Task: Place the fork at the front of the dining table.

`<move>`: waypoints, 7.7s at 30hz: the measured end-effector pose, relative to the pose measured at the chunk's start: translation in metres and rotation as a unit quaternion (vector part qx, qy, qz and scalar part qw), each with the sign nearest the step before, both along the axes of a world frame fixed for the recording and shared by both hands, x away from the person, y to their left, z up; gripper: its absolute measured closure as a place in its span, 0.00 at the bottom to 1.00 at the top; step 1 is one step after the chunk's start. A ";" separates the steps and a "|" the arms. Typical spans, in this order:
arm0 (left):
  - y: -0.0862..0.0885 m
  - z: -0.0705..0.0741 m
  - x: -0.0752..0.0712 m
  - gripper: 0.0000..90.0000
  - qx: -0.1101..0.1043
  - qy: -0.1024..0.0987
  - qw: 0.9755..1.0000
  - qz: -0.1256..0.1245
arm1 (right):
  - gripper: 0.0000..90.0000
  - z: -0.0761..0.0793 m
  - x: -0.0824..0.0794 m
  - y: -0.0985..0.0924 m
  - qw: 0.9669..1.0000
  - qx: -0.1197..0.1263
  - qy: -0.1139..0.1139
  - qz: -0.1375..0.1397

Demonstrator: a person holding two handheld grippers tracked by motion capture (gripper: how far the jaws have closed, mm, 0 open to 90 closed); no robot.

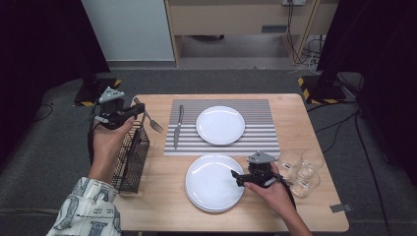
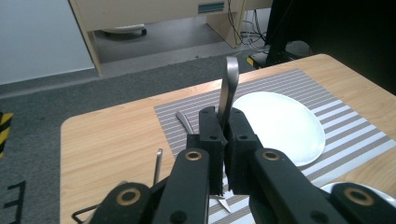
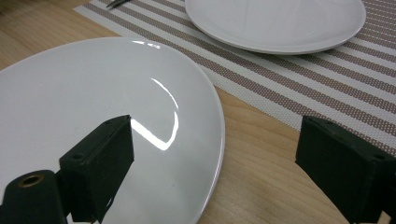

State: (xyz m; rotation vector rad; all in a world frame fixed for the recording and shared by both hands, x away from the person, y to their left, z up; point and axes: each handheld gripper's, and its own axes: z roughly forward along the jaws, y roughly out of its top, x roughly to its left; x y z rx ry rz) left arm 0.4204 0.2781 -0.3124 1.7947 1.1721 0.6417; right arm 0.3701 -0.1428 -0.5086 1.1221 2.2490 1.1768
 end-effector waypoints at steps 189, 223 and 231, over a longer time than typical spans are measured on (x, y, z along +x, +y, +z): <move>-0.097 -0.064 -0.029 0.96 0.032 0.025 0.994 -0.104 | 0.82 0.064 0.046 0.154 0.991 0.040 -0.041 0.118; -0.103 -0.070 -0.027 0.94 0.022 0.015 0.995 -0.098 | 0.94 0.065 0.041 0.157 0.991 0.041 -0.049 0.117; -0.104 -0.077 -0.026 0.93 0.021 0.023 0.995 -0.097 | 0.94 0.067 0.042 0.154 0.991 0.054 -0.044 0.111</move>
